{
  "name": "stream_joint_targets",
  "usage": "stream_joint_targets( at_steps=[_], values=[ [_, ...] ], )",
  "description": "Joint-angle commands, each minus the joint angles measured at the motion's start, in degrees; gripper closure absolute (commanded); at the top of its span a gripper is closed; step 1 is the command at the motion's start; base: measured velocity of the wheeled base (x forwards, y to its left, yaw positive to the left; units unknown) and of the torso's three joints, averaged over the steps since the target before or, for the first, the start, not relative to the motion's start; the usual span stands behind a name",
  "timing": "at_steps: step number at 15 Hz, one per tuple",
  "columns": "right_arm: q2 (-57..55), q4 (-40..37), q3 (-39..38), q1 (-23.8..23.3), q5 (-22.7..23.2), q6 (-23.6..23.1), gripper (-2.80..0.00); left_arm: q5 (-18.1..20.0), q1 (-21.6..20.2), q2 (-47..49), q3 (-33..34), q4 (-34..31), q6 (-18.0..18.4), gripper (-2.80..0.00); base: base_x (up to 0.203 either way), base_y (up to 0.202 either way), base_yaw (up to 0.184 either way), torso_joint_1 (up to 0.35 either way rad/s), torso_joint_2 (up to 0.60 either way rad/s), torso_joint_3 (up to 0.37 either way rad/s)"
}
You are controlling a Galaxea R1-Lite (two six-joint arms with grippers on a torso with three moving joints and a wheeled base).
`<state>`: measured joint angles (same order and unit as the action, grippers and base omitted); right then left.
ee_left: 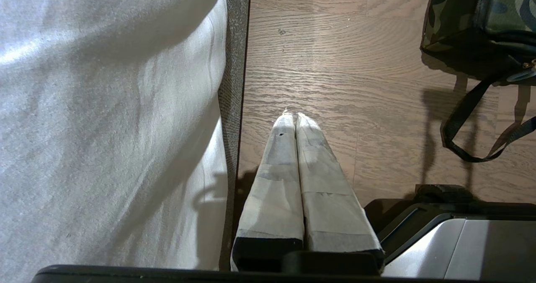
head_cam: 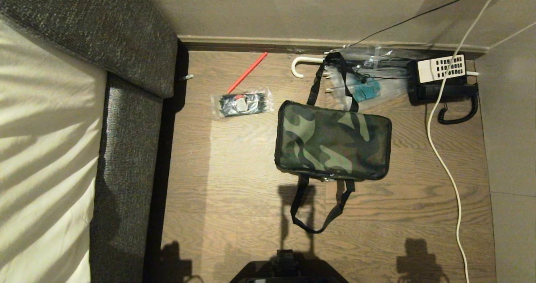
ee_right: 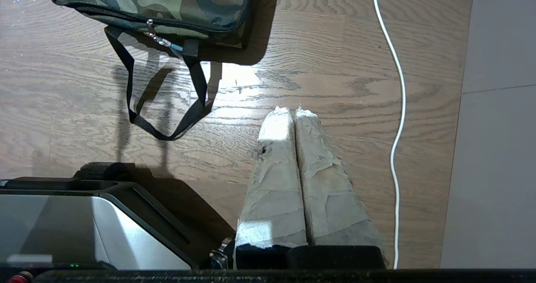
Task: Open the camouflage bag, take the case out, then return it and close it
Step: Open the top of the storage box
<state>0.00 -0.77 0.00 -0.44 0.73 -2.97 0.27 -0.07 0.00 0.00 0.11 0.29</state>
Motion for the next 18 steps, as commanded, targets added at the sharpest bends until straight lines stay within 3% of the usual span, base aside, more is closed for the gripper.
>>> stream_joint_targets(
  at_steps=[1,7,12,14,16,18],
  values=[
    [0.00,-0.02,-0.08,0.00,0.06,-0.02,0.00,0.00,-0.01,-0.08,0.09,0.05,0.06,0.00,0.000,0.000,0.000,0.000,0.00,0.000],
    [0.00,0.15,-0.09,0.00,0.41,-1.41,0.00,0.00,-0.01,-0.07,0.09,0.00,0.06,0.00,0.000,0.000,0.000,0.000,0.00,0.000],
    [-0.01,-2.62,2.86,-0.01,0.44,0.36,0.00,0.00,-0.01,-0.08,0.09,0.03,0.06,0.00,0.000,0.000,0.000,0.000,0.00,0.000],
    [-0.04,-13.05,13.91,-0.03,3.56,1.89,0.00,0.00,-0.01,-0.02,0.09,-0.03,0.06,0.00,0.000,0.000,0.000,0.000,0.00,0.000],
    [-1.50,-27.11,29.94,-0.04,10.05,3.87,0.00,0.00,-0.01,-0.09,0.09,-0.03,0.06,0.00,0.000,0.000,0.000,0.000,0.00,0.000],
    [-9.63,-30.39,37.83,0.02,14.48,6.74,0.00,0.00,-0.01,0.00,0.09,0.06,0.06,0.00,0.000,0.000,0.000,0.000,0.00,0.000]
  ],
)
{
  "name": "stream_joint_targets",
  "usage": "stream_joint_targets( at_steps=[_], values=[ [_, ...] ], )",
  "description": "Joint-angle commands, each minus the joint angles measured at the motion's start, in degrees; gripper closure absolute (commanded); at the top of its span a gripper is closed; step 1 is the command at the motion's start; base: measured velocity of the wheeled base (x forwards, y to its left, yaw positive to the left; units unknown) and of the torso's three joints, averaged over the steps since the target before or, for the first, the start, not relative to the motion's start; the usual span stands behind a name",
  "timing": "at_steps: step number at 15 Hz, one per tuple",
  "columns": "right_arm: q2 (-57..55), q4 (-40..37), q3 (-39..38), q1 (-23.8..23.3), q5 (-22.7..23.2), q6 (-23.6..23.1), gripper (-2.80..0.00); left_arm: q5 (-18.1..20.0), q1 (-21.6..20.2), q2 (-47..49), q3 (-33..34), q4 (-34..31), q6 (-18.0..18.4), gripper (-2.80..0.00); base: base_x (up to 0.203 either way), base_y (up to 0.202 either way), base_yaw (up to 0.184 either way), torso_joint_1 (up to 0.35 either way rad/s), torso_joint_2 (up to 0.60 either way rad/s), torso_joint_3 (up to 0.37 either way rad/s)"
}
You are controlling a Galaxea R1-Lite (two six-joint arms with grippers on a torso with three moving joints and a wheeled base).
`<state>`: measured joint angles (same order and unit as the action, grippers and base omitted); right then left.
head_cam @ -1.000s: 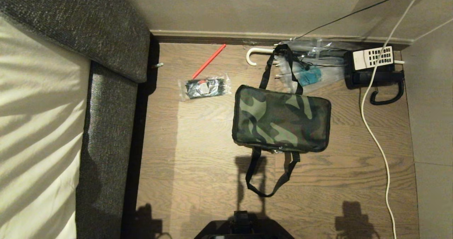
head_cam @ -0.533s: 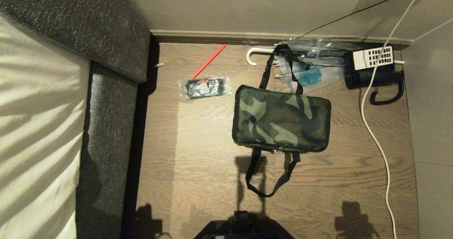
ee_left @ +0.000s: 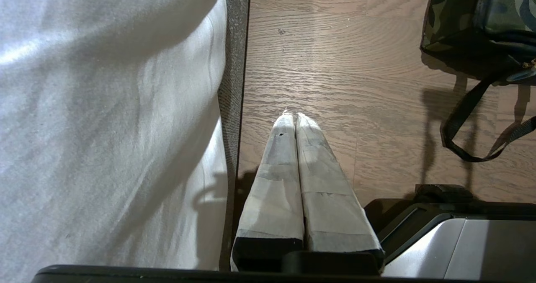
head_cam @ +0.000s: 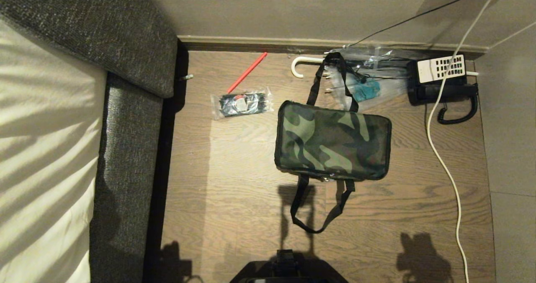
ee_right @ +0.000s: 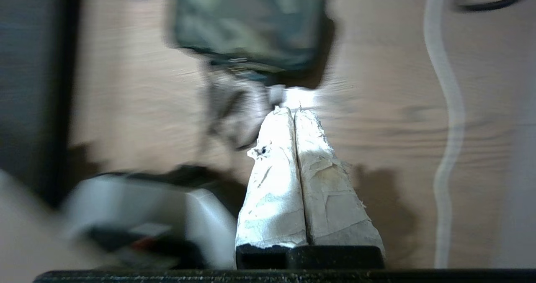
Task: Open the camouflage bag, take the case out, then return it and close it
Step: Open the top of the storage box
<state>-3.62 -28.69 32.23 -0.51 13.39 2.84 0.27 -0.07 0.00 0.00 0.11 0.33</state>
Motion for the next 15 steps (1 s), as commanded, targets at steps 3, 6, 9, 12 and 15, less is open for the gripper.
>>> stream_joint_targets(
  at_steps=[3,6,9,12,15],
  values=[
    [-29.73,-2.85,7.30,1.94,9.58,1.61,0.00,0.00,-0.01,-0.09,0.09,0.07,0.02,0.00,0.000,0.000,0.000,0.000,0.00,0.000],
    [-50.89,0.46,6.13,3.97,14.64,1.10,0.00,0.00,-0.01,-0.09,0.09,0.05,0.02,0.00,0.000,0.000,0.000,0.000,0.00,0.000],
    [-66.76,14.99,4.94,7.74,15.17,6.12,0.00,0.00,-0.01,-0.07,0.09,-0.01,0.02,0.00,0.000,0.000,0.000,0.000,0.00,0.000],
    [-81.69,38.18,3.81,16.15,-0.72,15.78,0.00,0.00,-0.01,0.00,0.09,0.02,0.02,0.00,0.000,0.000,0.000,0.000,0.00,0.000],
    [-92.98,56.06,1.83,23.65,-10.08,18.76,0.00,0.00,-0.01,-0.05,0.09,0.07,0.02,0.00,0.000,0.000,0.000,0.000,0.00,0.000]
  ],
)
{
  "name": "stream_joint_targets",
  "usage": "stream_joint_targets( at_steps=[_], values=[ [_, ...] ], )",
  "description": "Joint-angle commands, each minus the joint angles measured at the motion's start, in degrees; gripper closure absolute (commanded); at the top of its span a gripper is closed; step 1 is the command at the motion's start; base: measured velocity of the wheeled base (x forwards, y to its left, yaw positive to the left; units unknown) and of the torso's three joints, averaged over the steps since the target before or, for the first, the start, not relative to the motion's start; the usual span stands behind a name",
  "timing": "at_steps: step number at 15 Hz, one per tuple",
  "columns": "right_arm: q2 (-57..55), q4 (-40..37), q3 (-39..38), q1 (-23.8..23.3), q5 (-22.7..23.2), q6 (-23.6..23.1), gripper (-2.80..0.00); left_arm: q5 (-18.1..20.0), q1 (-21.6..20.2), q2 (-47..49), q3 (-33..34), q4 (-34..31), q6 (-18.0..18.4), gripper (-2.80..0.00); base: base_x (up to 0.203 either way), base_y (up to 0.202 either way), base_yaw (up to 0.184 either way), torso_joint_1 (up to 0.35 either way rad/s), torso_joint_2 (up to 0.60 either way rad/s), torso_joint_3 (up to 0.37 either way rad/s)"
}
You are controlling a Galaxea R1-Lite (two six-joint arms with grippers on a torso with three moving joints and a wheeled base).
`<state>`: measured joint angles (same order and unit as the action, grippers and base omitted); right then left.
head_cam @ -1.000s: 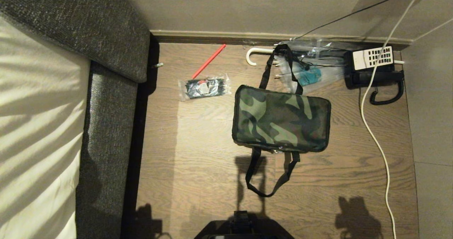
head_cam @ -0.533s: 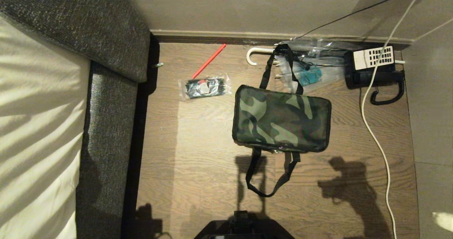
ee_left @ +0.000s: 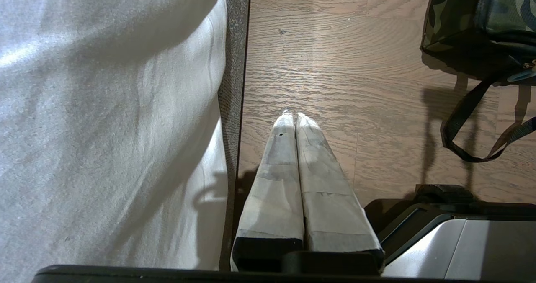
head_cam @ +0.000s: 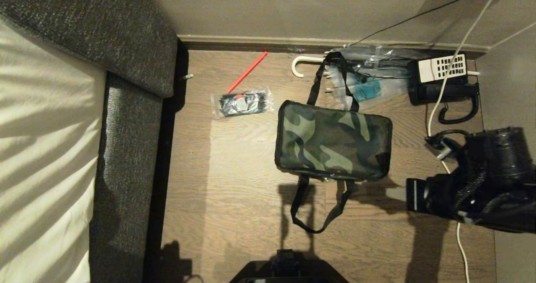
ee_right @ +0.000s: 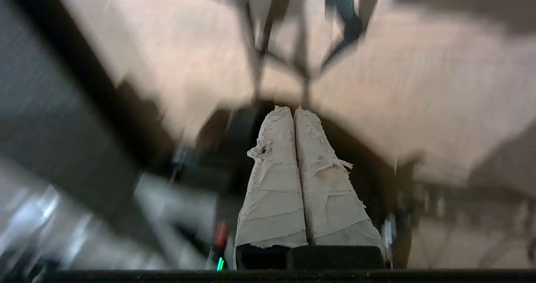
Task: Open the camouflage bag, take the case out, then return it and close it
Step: Open the top of the storage box
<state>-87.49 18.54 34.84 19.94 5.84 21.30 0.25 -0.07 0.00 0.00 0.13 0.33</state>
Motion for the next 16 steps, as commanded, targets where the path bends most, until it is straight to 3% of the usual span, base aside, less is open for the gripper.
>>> stream_joint_targets(
  at_steps=[1,7,10,14,15,16],
  values=[
    [-11.77,11.57,-1.01,5.87,-4.17,0.34,0.00,0.02,-0.01,-0.04,0.09,-0.05,0.02,0.00,0.000,0.000,0.000,0.000,0.00,0.000],
    [-24.69,27.09,-1.11,10.92,-7.65,-2.84,0.00,0.02,-0.01,-0.02,0.09,-0.01,0.02,0.00,0.000,0.000,0.000,0.000,0.00,0.000],
    [-28.12,30.25,-0.43,11.09,-8.53,-7.15,0.00,0.02,-0.01,-0.02,0.09,0.00,0.02,0.00,0.000,0.000,0.000,0.000,0.00,0.000],
    [-32.66,36.90,-0.48,10.66,-9.35,-7.26,0.00,0.02,-0.01,0.00,0.09,-0.05,0.02,0.00,0.000,0.000,0.000,0.000,0.00,0.000],
    [-33.47,38.26,-0.33,10.51,-9.66,-7.25,-2.80,0.02,-0.01,-0.08,0.09,-0.03,0.02,0.00,0.000,0.000,0.000,0.000,0.00,0.000],
    [-34.70,39.59,-0.12,10.53,-10.40,-7.94,-2.80,0.02,-0.01,-0.09,0.09,0.04,0.02,0.00,0.000,0.000,0.000,0.000,0.00,0.000]
  ],
)
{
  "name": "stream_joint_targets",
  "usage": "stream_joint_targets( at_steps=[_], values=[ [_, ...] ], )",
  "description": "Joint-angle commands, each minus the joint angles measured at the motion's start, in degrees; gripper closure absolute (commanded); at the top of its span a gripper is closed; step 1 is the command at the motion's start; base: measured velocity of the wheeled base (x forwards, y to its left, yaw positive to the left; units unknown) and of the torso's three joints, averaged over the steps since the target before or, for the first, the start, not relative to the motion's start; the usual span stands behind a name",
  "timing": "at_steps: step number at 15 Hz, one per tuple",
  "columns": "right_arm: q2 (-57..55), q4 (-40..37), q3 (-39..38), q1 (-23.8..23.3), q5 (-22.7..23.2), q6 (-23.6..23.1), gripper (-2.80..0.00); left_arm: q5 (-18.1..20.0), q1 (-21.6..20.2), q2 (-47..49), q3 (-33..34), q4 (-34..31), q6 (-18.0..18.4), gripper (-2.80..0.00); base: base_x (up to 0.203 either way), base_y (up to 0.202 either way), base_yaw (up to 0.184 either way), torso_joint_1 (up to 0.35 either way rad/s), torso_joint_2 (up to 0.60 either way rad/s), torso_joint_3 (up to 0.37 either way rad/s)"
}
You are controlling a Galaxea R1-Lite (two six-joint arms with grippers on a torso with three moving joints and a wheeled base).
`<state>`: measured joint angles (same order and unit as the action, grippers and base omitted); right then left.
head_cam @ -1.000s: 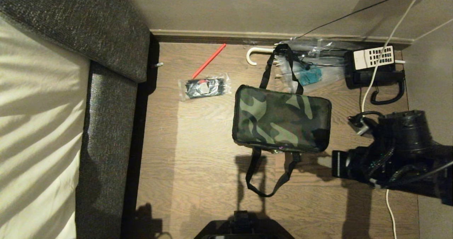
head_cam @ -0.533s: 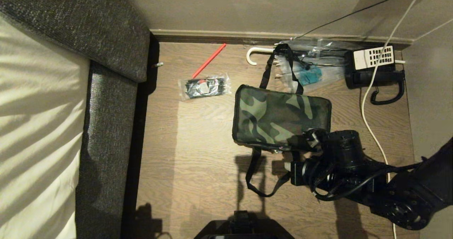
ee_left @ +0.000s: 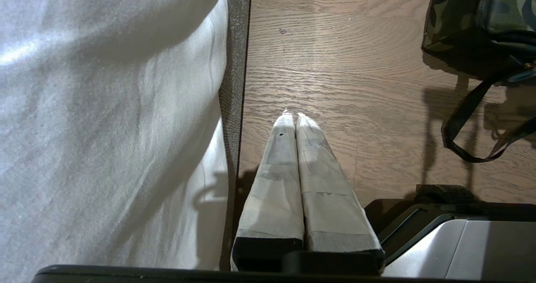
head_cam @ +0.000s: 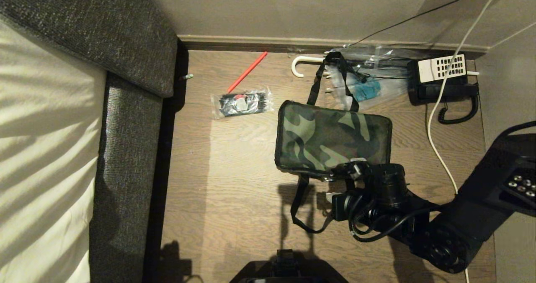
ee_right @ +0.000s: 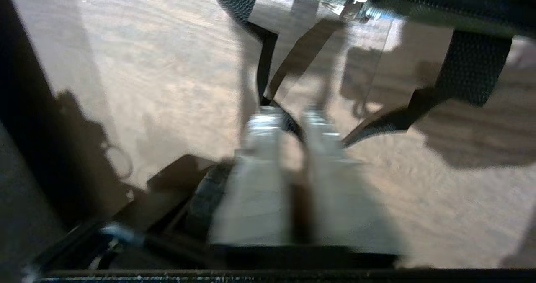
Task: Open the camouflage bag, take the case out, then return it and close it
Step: Open the top of the storage box
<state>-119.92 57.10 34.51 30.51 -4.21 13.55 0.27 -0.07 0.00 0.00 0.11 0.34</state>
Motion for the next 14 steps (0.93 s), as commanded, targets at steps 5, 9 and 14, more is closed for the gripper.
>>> stream_joint_targets(
  at_steps=[5,9,14],
  values=[
    [-6.56,8.04,0.71,-0.02,-3.87,-3.14,-2.80,0.00,-0.01,0.00,0.09,-0.02,0.01,0.00,0.000,0.000,0.000,0.000,0.00,0.000],
    [-9.51,15.33,2.14,-0.02,-4.94,-2.70,-2.80,0.00,-0.01,-0.05,0.09,0.02,0.01,0.00,0.000,0.000,0.000,0.000,0.00,0.000],
    [-12.83,18.77,4.25,-0.10,-5.72,-3.45,-2.80,0.00,-0.01,-0.09,0.09,-0.02,0.01,0.00,0.000,0.000,0.000,0.000,0.00,0.000]
  ],
)
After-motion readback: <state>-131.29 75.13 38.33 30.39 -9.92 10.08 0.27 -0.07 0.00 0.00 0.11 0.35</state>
